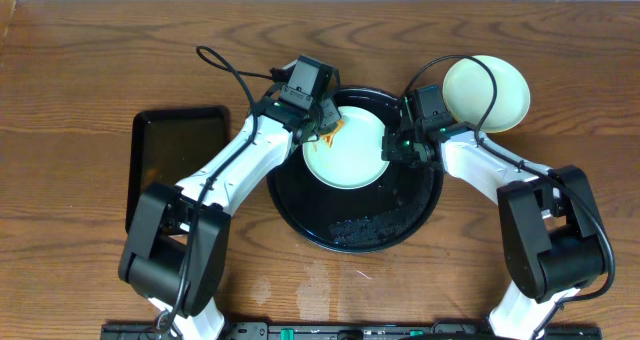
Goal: Clean dirty plates on tray and stack at the side
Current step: 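Scrub the second green plate with the sponge in the left gripper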
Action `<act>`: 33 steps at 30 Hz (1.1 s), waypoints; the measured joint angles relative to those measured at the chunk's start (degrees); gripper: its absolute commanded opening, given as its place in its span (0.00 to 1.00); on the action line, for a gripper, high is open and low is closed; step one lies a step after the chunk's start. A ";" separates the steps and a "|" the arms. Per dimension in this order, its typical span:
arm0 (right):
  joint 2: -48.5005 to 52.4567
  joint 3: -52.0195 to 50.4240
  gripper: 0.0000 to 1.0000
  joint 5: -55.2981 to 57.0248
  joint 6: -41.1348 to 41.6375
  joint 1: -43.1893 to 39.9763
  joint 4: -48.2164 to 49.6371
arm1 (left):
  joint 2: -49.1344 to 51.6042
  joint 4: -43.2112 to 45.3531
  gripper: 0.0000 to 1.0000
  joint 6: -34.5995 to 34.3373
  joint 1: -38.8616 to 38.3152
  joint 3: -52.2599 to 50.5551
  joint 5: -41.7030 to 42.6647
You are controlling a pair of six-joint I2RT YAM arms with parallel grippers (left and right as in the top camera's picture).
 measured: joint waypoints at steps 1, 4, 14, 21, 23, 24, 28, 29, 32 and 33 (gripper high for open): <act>0.00 0.00 0.01 -0.02 0.00 0.00 0.00 | 0.20 -0.04 0.08 0.00 -0.15 0.00 0.76; 0.00 0.00 0.01 -0.02 0.00 0.00 0.02 | 1.46 0.35 0.08 -0.04 -0.83 0.00 2.23; 0.04 0.20 0.01 -0.07 0.17 0.00 -0.17 | 12.04 8.83 0.08 -0.02 -4.15 0.00 10.08; 0.04 0.26 0.01 -0.04 0.20 0.00 -0.50 | 12.33 4.48 0.08 0.02 -3.34 1.49 9.03; 0.04 0.28 0.01 -0.04 0.17 0.00 -0.52 | 12.07 2.05 0.08 0.39 -3.17 1.99 6.29; 0.04 0.31 0.01 -0.04 0.20 0.00 -0.57 | 11.85 0.87 0.08 0.66 -3.06 2.08 4.92; 0.04 0.37 0.01 -0.04 0.17 0.00 -0.79 | 10.64 -4.35 0.08 1.81 -2.05 2.19 -3.28; 0.04 0.37 0.01 -0.04 0.20 0.00 -0.81 | 10.38 -5.27 0.08 2.23 -1.79 2.19 -5.42; 0.07 0.42 0.01 -0.04 0.17 0.00 -0.87 | 9.88 -6.19 0.08 4.39 -1.73 2.16 -9.01; 0.07 0.46 0.01 -0.11 0.20 0.00 -0.92 | 9.66 -6.27 0.08 5.18 -1.92 2.16 -9.79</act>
